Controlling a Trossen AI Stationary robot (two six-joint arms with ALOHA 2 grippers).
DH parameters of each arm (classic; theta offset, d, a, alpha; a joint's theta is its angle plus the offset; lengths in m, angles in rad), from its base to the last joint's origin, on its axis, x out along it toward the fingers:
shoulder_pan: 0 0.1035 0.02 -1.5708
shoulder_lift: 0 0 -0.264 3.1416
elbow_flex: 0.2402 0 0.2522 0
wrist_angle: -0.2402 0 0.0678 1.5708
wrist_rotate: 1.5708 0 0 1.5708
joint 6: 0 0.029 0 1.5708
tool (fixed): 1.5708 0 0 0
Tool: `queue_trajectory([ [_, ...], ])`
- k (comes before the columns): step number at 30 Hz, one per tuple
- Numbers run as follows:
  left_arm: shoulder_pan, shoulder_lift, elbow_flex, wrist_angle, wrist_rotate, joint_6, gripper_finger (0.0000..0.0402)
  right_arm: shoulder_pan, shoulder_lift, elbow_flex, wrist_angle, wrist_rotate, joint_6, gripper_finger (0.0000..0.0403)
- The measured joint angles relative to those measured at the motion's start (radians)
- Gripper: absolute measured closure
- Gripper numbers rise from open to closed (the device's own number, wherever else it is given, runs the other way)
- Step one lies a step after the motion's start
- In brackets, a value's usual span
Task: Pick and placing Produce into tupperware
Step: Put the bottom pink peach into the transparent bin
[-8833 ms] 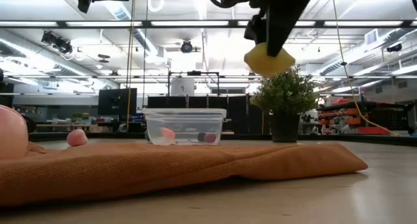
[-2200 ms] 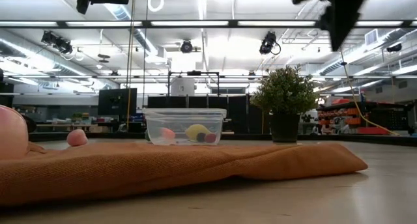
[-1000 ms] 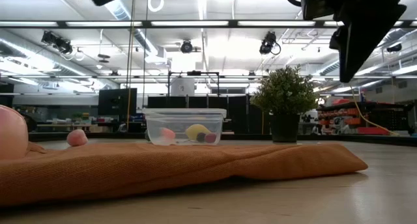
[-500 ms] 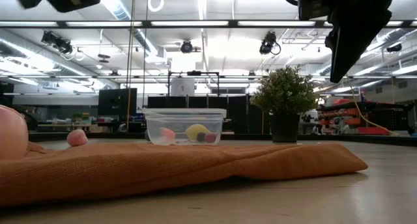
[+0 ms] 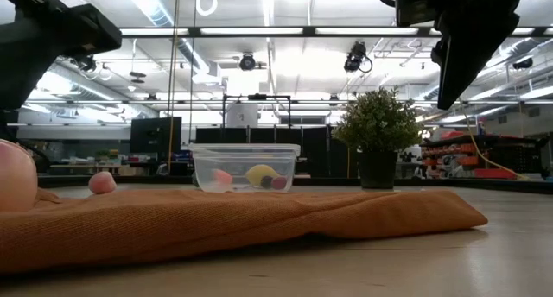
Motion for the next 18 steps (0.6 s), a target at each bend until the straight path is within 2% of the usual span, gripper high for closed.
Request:
queue_trajectory([
  [18, 0.006, 0.0, 0.0, 0.01, -0.037, 0.046, 0.0111, 0.0, 0.0, 0.0, 0.0, -0.009, 0.003, 0.0251],
])
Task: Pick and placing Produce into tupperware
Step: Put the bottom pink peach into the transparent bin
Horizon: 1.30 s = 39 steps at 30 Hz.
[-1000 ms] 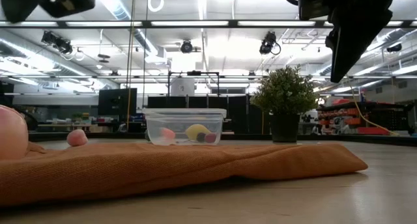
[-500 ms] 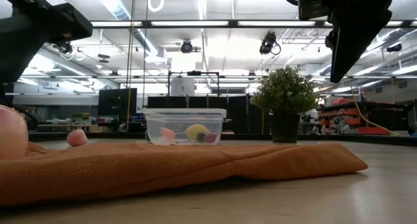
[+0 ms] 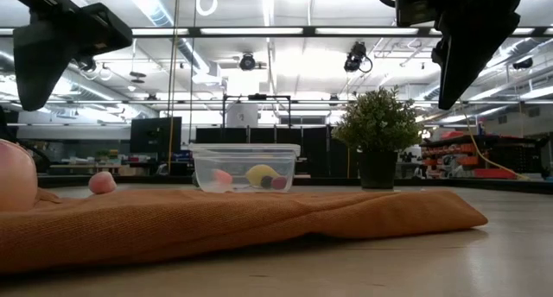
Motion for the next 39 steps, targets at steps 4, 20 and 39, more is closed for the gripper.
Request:
queue_trajectory([
  [4, 0.0, 0.0, 0.0, 0.031, 0.011, -0.031, 0.0111, 0.0, 0.0, 0.0, 0.0, 0.0, 0.005, 0.0251],
  [20, 0.006, 0.001, -0.003, 0.092, -0.029, 0.022, 0.0111, 0.001, 0.0, 0.0, 0.001, -0.001, 0.008, 0.0251],
  [39, 0.006, 0.041, -0.076, 0.17, -0.018, -0.131, 0.0107, 0.001, 0.0, 0.0, 0.016, -0.001, 0.007, 0.0251],
])
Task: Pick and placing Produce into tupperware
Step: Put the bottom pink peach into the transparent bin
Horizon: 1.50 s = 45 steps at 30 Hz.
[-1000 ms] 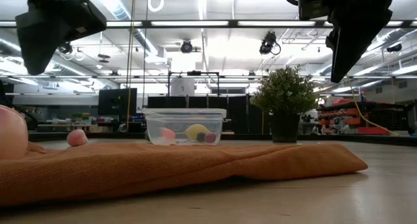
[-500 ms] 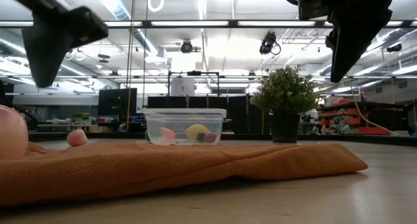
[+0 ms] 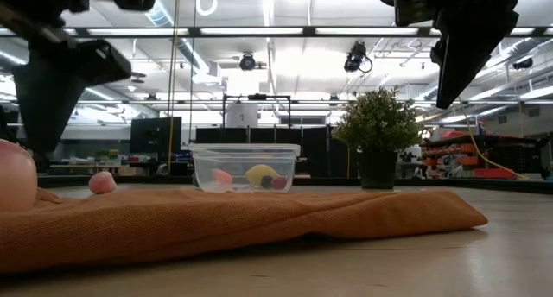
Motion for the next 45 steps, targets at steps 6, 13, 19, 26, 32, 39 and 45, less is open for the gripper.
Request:
queue_trajectory([
  [6, -0.001, 0.033, 0.0, 0.013, 0.018, -0.006, 0.0062, 0.0, 0.0, 0.0, 0.0, -0.002, 0.0, 0.0251],
  [13, -0.001, 0.033, 0.0, 0.011, 0.017, -0.006, 0.0006, 0.0, 0.0, 0.0, 0.0, -0.006, -0.002, 0.0251],
  [19, -0.006, 0.033, 0.0, 0.01, 0.006, 0.029, 0.0006, 0.0, 0.0, 0.0, 0.0, -0.006, -0.002, 0.0251],
  [26, -0.021, 0.037, 0.0, 0.011, -0.042, 0.127, 0.0007, 0.0, 0.0, 0.0, 0.0, -0.006, -0.002, 0.0251],
  [32, -0.021, 0.085, 0.0, 0.015, -0.028, 0.13, 0.0008, 0.0, 0.0, 0.0, 0.001, -0.007, 0.0, 0.0251],
  [39, -0.021, 0.119, 0.001, 0.03, -0.026, 0.131, 0.0008, 0.0, 0.0, 0.0, 0.003, -0.007, 0.015, 0.0251],
  [45, -0.021, 0.126, 0.0, 0.035, -0.027, 0.131, 0.0008, 0.0, 0.0, 0.0, 0.005, -0.007, 0.016, 0.0251],
])
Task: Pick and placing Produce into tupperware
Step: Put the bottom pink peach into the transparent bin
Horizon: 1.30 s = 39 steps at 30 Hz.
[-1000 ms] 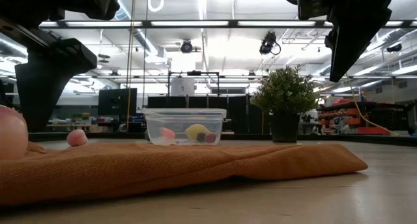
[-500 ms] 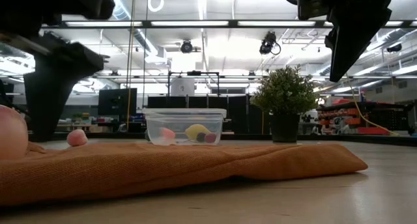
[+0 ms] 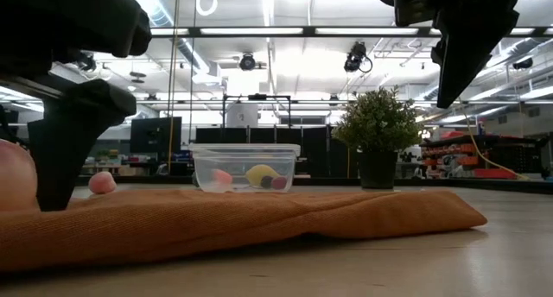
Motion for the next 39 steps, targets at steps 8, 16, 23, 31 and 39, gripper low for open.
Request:
queue_trajectory([
  [8, 0.0, 0.0, 0.0, -0.001, 0.0, -0.001, 0.0035, 0.0, 0.0, 0.0, 0.002, 0.004, 0.001, 0.0251],
  [16, 0.0, 0.0, 0.0, -0.002, 0.001, -0.008, 0.0078, 0.0, 0.0, 0.0, 0.002, 0.006, 0.002, 0.0251],
  [23, 0.0, 0.0, 0.0, -0.005, 0.001, -0.009, 0.0108, 0.0, 0.0, 0.0, 0.001, 0.007, 0.003, 0.0251],
  [31, 0.002, -0.007, 0.034, -0.07, 0.004, -0.027, 0.0122, 0.0, 0.0, 0.0, 0.001, 0.007, 0.003, 0.0251],
  [39, 0.006, -0.013, 0.075, -0.147, 0.004, -0.002, 0.0123, 0.0, 0.0, 0.0, 0.001, 0.007, 0.002, 0.0251],
])
